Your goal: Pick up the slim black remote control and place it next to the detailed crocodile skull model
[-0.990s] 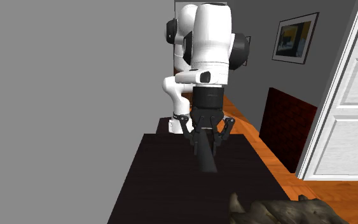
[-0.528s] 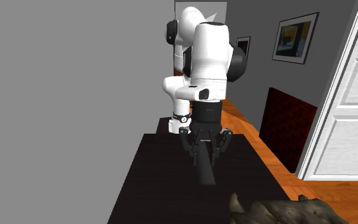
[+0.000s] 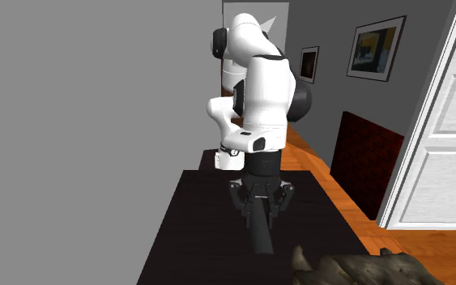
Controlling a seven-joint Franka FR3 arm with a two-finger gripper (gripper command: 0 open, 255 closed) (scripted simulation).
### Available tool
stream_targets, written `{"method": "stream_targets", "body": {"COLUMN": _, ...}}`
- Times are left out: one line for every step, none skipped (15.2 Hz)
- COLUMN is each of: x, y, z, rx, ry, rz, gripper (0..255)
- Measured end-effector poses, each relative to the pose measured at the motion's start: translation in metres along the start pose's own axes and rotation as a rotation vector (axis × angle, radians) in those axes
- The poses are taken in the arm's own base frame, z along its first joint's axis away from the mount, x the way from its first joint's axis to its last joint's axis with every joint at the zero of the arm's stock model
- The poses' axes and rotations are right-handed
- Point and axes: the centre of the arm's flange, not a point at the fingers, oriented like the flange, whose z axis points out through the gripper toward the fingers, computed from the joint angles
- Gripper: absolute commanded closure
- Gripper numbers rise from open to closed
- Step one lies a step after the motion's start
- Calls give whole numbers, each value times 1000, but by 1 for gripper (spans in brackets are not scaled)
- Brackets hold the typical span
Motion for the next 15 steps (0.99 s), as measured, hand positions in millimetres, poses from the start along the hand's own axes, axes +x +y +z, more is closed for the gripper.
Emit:
{"method": "stream_targets", "body": {"x": -1, "y": 0, "z": 5, "rx": 0, "ry": 0, "rz": 0, "gripper": 255}}
{"method": "stream_targets", "body": {"x": -3, "y": 0, "z": 11, "rx": 0, "ry": 0, "rz": 0, "gripper": 255}}
{"method": "stream_targets", "body": {"x": -3, "y": 0, "z": 15, "rx": 0, "ry": 0, "rz": 0, "gripper": 255}}
{"method": "stream_targets", "body": {"x": -5, "y": 0, "z": 20, "rx": 0, "ry": 0, "rz": 0, "gripper": 255}}
{"method": "stream_targets", "body": {"x": -5, "y": 0, "z": 22, "rx": 0, "ry": 0, "rz": 0, "gripper": 255}}
{"method": "stream_targets", "body": {"x": -6, "y": 0, "z": 23, "rx": 0, "ry": 0, "rz": 0, "gripper": 255}}
{"method": "stream_targets", "body": {"x": -6, "y": 0, "z": 24, "rx": 0, "ry": 0, "rz": 0, "gripper": 255}}
{"method": "stream_targets", "body": {"x": -6, "y": 0, "z": 24, "rx": 0, "ry": 0, "rz": 0, "gripper": 255}}
{"method": "stream_targets", "body": {"x": -6, "y": 0, "z": 24, "rx": 0, "ry": 0, "rz": 0, "gripper": 255}}
{"method": "stream_targets", "body": {"x": -6, "y": 0, "z": 24, "rx": 0, "ry": 0, "rz": 0, "gripper": 255}}
{"method": "stream_targets", "body": {"x": -6, "y": 0, "z": 24, "rx": 0, "ry": 0, "rz": 0, "gripper": 0}}
{"method": "stream_targets", "body": {"x": -6, "y": 0, "z": 24, "rx": 0, "ry": 0, "rz": 0, "gripper": 0}}
{"method": "stream_targets", "body": {"x": -6, "y": 0, "z": 24, "rx": 0, "ry": 0, "rz": 0, "gripper": 0}}
{"method": "stream_targets", "body": {"x": -6, "y": 0, "z": 24, "rx": 0, "ry": 0, "rz": 0, "gripper": 0}}
{"method": "stream_targets", "body": {"x": -6, "y": 0, "z": 24, "rx": 0, "ry": 1, "rz": 0, "gripper": 0}}
